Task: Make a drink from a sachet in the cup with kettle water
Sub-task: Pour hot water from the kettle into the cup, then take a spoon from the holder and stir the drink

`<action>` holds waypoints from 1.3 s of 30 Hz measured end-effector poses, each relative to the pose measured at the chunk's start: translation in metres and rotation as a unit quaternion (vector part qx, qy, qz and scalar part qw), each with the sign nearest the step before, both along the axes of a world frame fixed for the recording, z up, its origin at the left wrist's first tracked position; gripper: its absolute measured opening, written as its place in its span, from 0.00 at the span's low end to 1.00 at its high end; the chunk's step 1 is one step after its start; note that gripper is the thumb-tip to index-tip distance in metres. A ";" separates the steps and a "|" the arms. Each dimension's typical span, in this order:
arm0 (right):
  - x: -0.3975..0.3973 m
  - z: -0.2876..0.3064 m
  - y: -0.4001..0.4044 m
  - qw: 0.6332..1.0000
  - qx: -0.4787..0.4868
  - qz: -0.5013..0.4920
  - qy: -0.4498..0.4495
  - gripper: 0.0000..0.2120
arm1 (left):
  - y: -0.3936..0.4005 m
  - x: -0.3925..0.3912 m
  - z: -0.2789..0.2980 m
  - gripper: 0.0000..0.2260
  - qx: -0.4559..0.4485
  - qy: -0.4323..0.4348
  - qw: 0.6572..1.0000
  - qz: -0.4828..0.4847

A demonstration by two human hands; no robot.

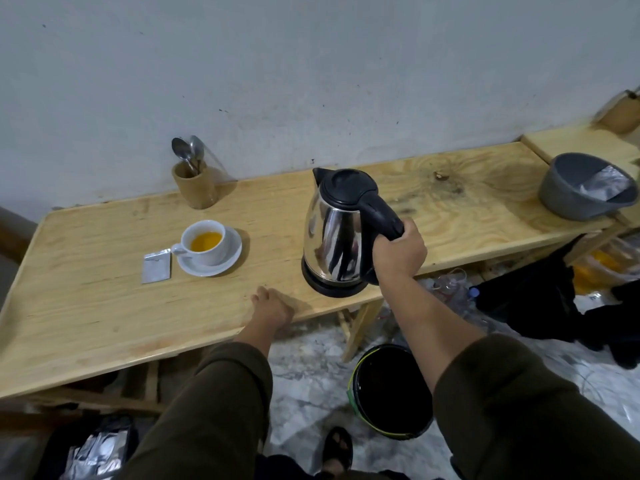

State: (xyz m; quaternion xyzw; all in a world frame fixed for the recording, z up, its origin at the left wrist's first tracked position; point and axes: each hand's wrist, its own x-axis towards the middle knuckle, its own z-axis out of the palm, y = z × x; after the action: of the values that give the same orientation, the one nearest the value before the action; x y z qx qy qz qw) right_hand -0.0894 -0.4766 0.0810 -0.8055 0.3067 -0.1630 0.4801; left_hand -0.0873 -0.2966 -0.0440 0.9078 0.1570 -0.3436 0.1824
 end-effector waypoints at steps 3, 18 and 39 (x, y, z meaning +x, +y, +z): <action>-0.002 -0.008 -0.001 1.000 -0.002 0.025 0.000 0.07 | 0.003 0.001 -0.007 0.31 0.010 -0.009 1.000 -0.013; -0.008 -0.010 0.001 0.983 -0.157 0.094 -0.014 0.23 | 0.014 -0.003 -0.006 0.22 -0.041 -0.080 0.995 0.054; 0.061 0.004 0.188 0.894 -0.188 0.406 -0.011 0.11 | 0.158 0.016 0.040 0.25 -0.106 -0.170 0.939 0.281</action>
State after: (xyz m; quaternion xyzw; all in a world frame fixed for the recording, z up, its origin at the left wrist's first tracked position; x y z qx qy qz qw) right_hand -0.0288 -0.2886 0.0853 -0.9334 -0.0891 -0.0173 0.3471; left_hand -0.0711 -0.1387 -0.0039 0.8470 0.3347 -0.1340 0.3907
